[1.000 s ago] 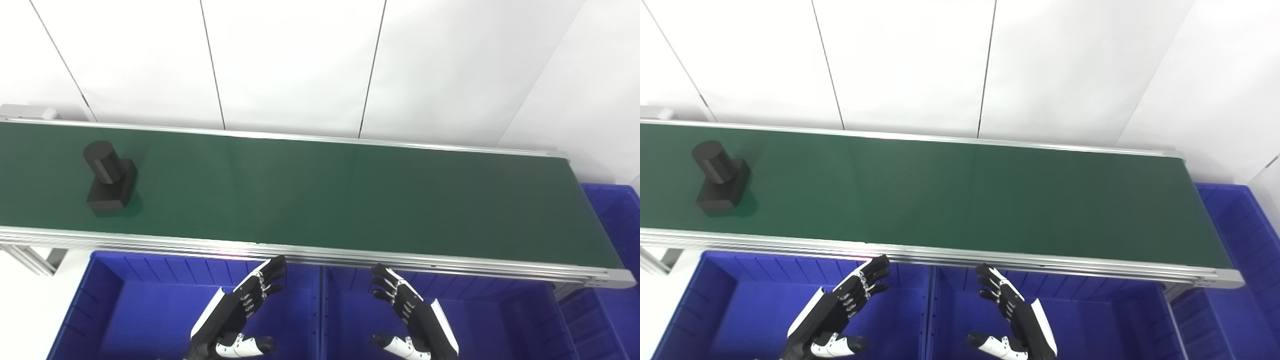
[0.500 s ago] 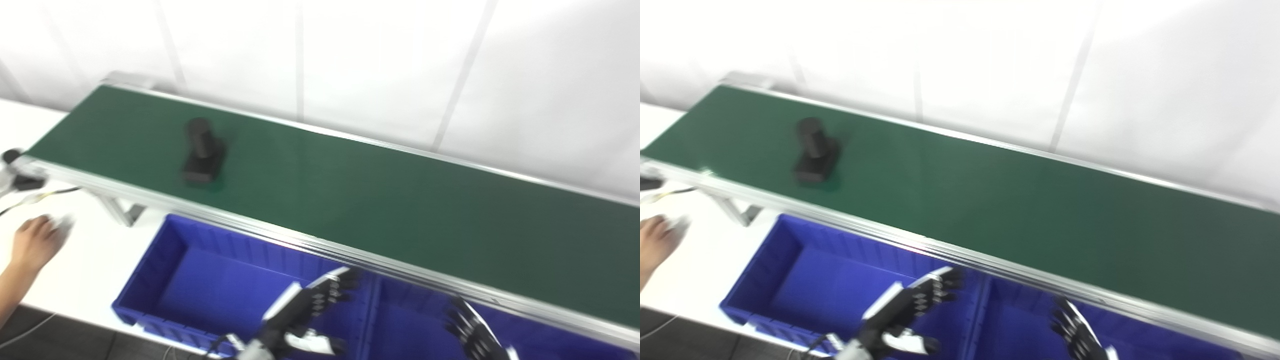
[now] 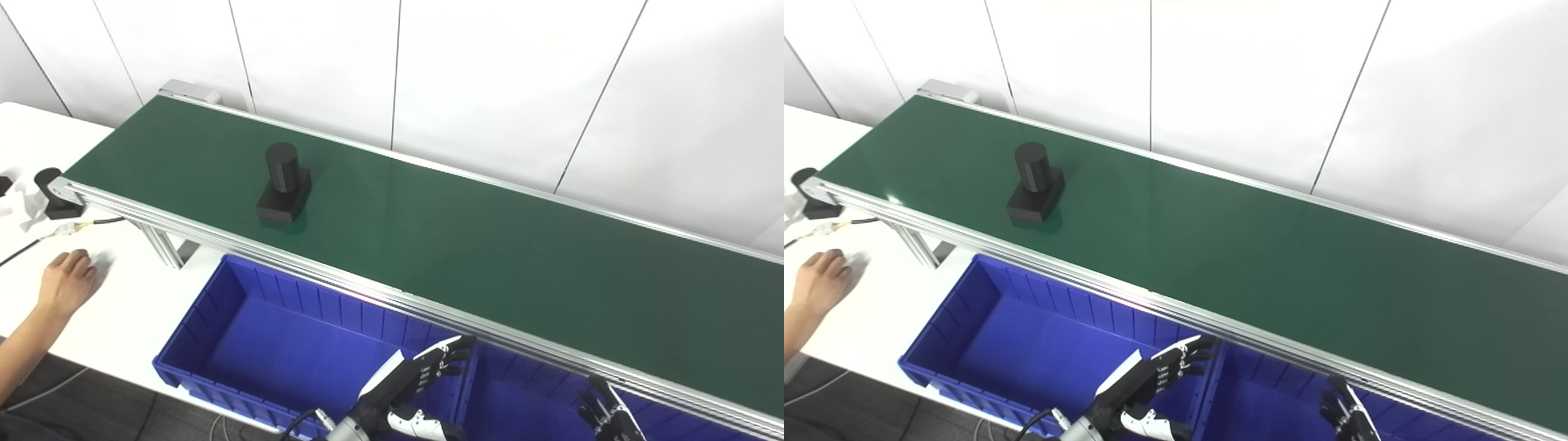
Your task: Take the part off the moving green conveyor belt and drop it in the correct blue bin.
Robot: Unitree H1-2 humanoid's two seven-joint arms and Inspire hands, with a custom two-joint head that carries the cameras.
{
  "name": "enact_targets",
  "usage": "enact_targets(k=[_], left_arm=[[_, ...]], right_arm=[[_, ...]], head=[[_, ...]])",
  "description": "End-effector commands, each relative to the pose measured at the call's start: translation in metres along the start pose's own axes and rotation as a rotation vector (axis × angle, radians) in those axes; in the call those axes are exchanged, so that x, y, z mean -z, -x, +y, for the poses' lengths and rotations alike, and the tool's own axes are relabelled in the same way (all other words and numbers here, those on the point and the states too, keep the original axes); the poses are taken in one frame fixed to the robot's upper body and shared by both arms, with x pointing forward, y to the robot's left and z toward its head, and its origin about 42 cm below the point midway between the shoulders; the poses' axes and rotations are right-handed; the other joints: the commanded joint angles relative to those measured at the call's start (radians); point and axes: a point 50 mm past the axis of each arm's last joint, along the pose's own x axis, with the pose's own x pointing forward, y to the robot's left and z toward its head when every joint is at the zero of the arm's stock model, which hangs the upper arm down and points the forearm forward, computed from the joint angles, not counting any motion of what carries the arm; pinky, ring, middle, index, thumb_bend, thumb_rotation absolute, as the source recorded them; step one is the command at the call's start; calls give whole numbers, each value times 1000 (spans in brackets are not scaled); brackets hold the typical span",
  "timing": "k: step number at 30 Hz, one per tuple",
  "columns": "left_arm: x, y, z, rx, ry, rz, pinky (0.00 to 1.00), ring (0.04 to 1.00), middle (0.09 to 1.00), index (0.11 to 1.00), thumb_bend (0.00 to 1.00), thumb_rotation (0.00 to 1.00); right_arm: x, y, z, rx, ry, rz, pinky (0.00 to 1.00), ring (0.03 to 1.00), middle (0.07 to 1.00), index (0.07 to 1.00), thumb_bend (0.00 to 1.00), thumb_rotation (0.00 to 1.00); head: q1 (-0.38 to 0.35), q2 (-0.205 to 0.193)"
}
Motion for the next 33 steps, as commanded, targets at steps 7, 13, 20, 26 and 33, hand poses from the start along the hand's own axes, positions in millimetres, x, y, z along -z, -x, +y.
enact_targets(k=[7, 13, 20, 26, 33], left_arm=[[-7, -7, 0, 2, 2, -70, 890, 930, 957, 914, 970, 489], [-7, -5, 1, 3, 1, -67, 885, 931, 960, 916, 971, 493], [-6, -4, 2, 3, 1, -65, 891, 932, 957, 915, 971, 489], [-6, -3, 3, 2, -1, -65, 887, 927, 952, 915, 971, 493], [-6, -2, 3, 2, 3, -64, 893, 929, 950, 915, 978, 492]], right_arm=[[-7, -7, 2, -11, 12, -74, 879, 918, 978, 884, 917, 599], [-6, -6, 3, -9, 9, -73, 875, 914, 977, 880, 921, 595], [-6, -6, 5, -7, 4, -74, 873, 911, 969, 873, 902, 568], [-5, -6, 6, -7, 1, -73, 870, 909, 965, 871, 896, 558], [-4, -6, 7, -5, 4, -70, 860, 904, 961, 868, 907, 559]], head=[[-19, -8], [-24, -12], [-31, -14], [-40, -17], [-46, -18]])
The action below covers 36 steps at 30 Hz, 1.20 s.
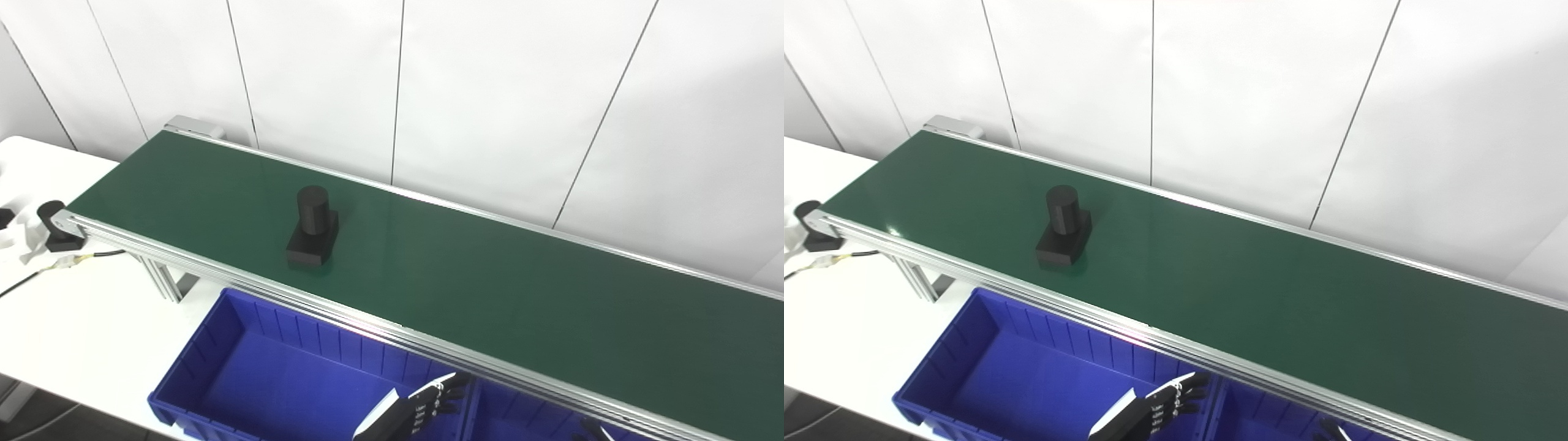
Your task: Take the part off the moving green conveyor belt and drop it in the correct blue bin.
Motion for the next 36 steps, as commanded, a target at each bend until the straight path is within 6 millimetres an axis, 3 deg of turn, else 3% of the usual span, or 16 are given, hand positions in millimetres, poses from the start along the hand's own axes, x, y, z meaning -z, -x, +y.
enact_targets(k=[1, 30, 36], left_arm=[[-10, -4, 1, 8, -12, -69, 893, 929, 950, 915, 977, 493], [-9, -1, 7, 5, -12, -66, 895, 929, 947, 913, 992, 505], [-9, -2, 9, 9, -12, -67, 902, 933, 949, 916, 979, 497]], right_arm=[[-10, -6, 0, -9, 28, -77, 862, 905, 962, 869, 907, 560], [-8, -9, 6, -6, 29, -69, 847, 894, 945, 861, 930, 553], [-16, -11, 6, -16, 32, -104, 839, 885, 936, 861, 954, 562]], head=[[-9, -3], [-43, -7], [-50, -10]])
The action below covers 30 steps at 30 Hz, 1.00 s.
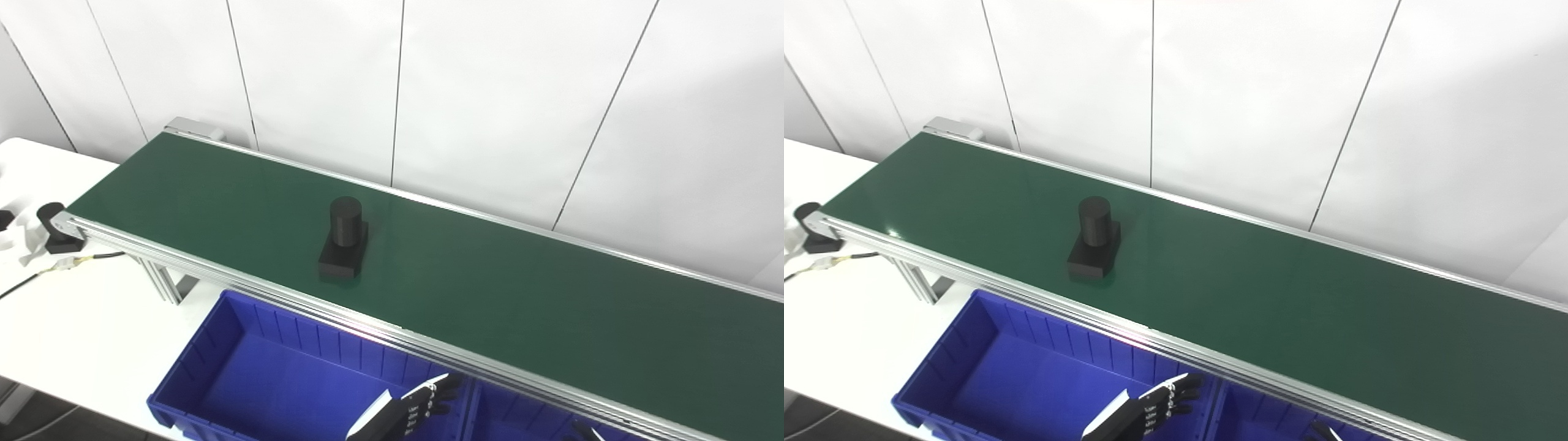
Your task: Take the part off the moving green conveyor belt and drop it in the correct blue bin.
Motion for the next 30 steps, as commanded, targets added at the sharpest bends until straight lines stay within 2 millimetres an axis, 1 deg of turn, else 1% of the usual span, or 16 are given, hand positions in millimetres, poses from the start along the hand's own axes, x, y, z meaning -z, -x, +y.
enact_targets(k=[1, 7, 10, 14, 17, 22, 25, 30], left_arm=[[-10, -7, 1, 13, -12, -74, 900, 932, 948, 914, 983, 501], [-10, -6, 3, 12, -17, -72, 894, 932, 948, 915, 986, 509], [-10, -6, 4, 10, -12, -71, 902, 933, 949, 916, 991, 500], [-9, -6, 6, 12, -17, -69, 898, 930, 947, 917, 983, 499], [-9, -6, 7, 11, -20, -67, 896, 933, 948, 916, 981, 501], [-10, -6, 8, 13, -17, -71, 899, 942, 952, 916, 978, 498], [-9, -5, 9, 14, -17, -67, 904, 949, 958, 920, 987, 506], [-8, -4, 12, 14, -26, -62, 896, 947, 958, 922, 999, 520]], right_arm=[[-18, -8, 1, -14, 30, -111, 836, 883, 935, 863, 959, 570], [-40, -12, 7, -38, 47, -198, 823, 874, 920, 859, 984, 594], [-49, -15, 9, -46, 52, -232, 814, 869, 917, 856, 975, 581], [-61, -19, 11, -50, 75, -274, 804, 870, 914, 860, 991, 567], [-77, -22, 13, -45, 101, -325, 791, 869, 918, 861, 991, 543], [-99, -25, 16, -48, 142, -395, 756, 860, 927, 872, 985, 547], [-106, -26, 16, -49, 157, -419, 755, 858, 920, 876, 998, 576], [-114, -31, 18, -53, 178, -443, 761, 860, 915, 879, 1000, 589]], head=[[-5, 1], [-22, 0], [-27, -2], [-31, -3], [-39, -2], [-58, 0], [-73, -9], [-90, -12]])
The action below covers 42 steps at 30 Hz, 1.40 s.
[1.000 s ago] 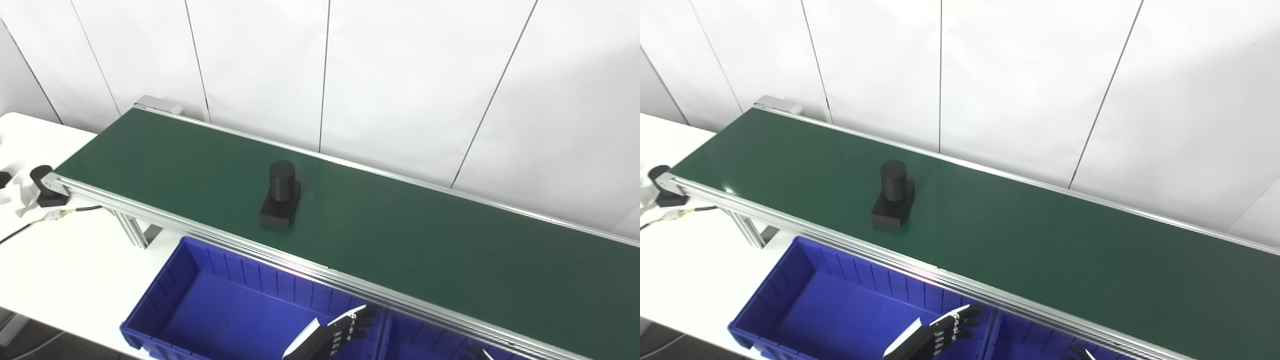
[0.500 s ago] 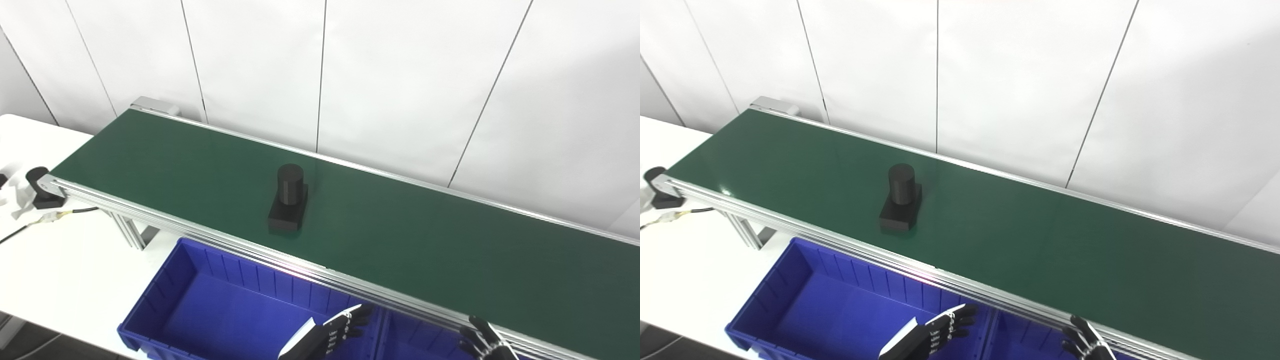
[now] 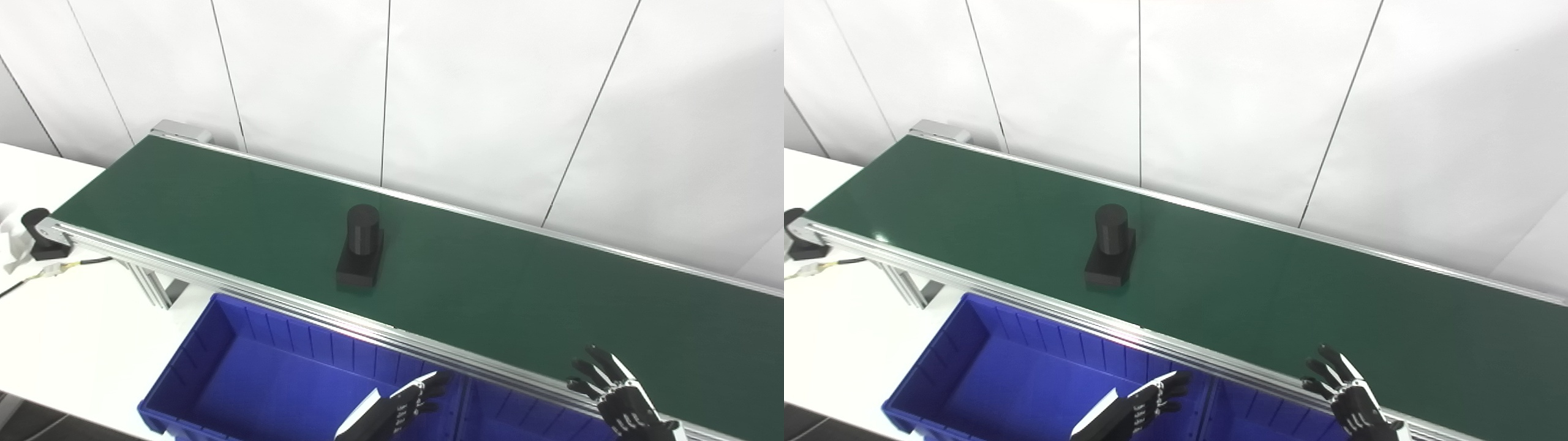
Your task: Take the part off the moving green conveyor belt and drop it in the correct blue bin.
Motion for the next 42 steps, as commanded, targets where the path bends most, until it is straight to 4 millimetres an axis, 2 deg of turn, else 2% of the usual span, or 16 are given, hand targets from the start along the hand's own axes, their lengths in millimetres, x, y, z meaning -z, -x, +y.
enact_targets(k=[1, 6, 13, 21, 25, 29, 35, 42], left_arm=[[-9, -6, 5, 4, -12, -69, 896, 947, 959, 922, 1000, 520], [-10, -6, 6, 4, -13, -72, 906, 948, 963, 926, 993, 522], [-9, -4, 6, 1, -12, -69, 899, 945, 955, 920, 1000, 528], [-11, -1, 6, -1, -4, -74, 906, 946, 956, 919, 1000, 518], [-11, 0, 8, 5, 0, -76, 917, 952, 966, 926, 995, 519], [-10, 0, 7, 1, 7, -75, 920, 951, 961, 923, 1000, 525], [-11, -1, 5, 1, 7, -78, 920, 958, 970, 928, 1000, 526], [-12, 2, 8, 1, 1, -79, 925, 963, 967, 923, 1000, 537]], right_arm=[[-16, -12, -2, -4, 42, -106, 758, 858, 914, 879, 1000, 589], [-24, -23, -4, 1, 51, -147, 733, 841, 904, 877, 1000, 559], [-31, -36, -9, 7, 88, -180, 767, 858, 910, 880, 999, 569], [-44, -54, -13, 16, 166, -228, 744, 859, 910, 885, 997, 603], [-50, -63, -11, 10, 175, -244, 745, 858, 915, 884, 986, 588], [-55, -72, -11, 4, 208, -250, 738, 862, 930, 889, 989, 596], [-64, -91, -12, -23, 264, -275, 733, 870, 948, 898, 961, 576], [-65, -116, -8, -33, 255, -272, 734, 878, 939, 878, 951, 525]], head=[[-5, 2], [-7, 3], [-12, 0], [-41, 7], [-64, 8], [-52, 7], [-40, 13], [-45, 17]])
